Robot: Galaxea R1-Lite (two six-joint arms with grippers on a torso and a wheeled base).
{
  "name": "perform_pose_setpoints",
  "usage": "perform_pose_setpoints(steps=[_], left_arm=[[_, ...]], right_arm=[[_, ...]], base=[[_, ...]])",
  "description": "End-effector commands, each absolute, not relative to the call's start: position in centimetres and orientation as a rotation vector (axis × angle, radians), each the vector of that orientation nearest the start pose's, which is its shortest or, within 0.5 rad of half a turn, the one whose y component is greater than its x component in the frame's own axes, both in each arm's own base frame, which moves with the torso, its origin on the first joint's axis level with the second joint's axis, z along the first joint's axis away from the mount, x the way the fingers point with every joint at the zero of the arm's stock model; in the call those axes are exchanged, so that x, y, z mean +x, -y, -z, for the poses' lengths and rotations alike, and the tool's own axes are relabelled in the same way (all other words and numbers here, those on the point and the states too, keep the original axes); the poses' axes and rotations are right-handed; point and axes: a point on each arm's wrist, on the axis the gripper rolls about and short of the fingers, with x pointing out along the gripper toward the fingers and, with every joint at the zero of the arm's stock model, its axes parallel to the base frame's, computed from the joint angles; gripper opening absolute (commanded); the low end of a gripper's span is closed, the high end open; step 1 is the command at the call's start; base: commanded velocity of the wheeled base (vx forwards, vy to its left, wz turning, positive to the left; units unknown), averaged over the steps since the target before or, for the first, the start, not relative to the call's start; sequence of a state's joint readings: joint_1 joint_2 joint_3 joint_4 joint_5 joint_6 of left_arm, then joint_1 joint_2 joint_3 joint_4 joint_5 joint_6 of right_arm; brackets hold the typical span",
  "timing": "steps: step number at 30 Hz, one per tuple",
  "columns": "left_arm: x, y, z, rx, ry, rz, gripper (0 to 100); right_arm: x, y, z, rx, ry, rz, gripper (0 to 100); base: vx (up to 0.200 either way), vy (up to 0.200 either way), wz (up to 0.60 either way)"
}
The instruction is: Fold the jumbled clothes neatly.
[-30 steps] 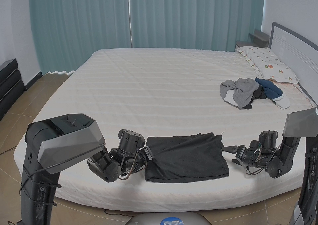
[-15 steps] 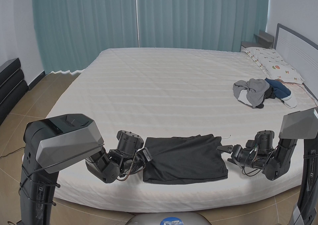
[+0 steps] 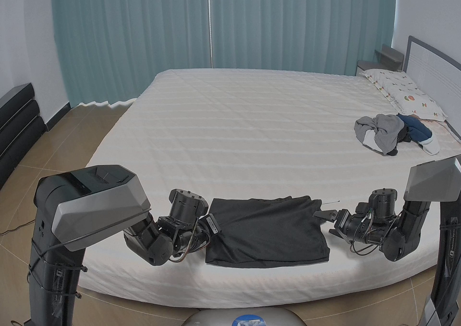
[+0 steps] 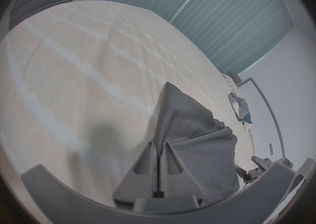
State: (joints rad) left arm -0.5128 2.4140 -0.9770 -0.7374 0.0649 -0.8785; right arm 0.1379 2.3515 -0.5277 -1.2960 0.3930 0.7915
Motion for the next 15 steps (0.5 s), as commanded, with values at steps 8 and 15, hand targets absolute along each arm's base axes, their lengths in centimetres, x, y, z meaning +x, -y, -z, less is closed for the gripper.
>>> perform_pose_setpoints(steps=[8,15], left_arm=[[34.91,19.65,2.96,-0.646,-0.805,0.089,0],[34.74,19.9,2.99,-0.642,-0.807,0.089,100]], right_arm=[[32.44,-5.28,2.62,0.818,-0.697,-0.261,100],[32.56,-5.29,2.62,0.817,-0.69,-0.261,100]], base=[[0.0,0.0,0.0],[0.0,0.0,0.0]])
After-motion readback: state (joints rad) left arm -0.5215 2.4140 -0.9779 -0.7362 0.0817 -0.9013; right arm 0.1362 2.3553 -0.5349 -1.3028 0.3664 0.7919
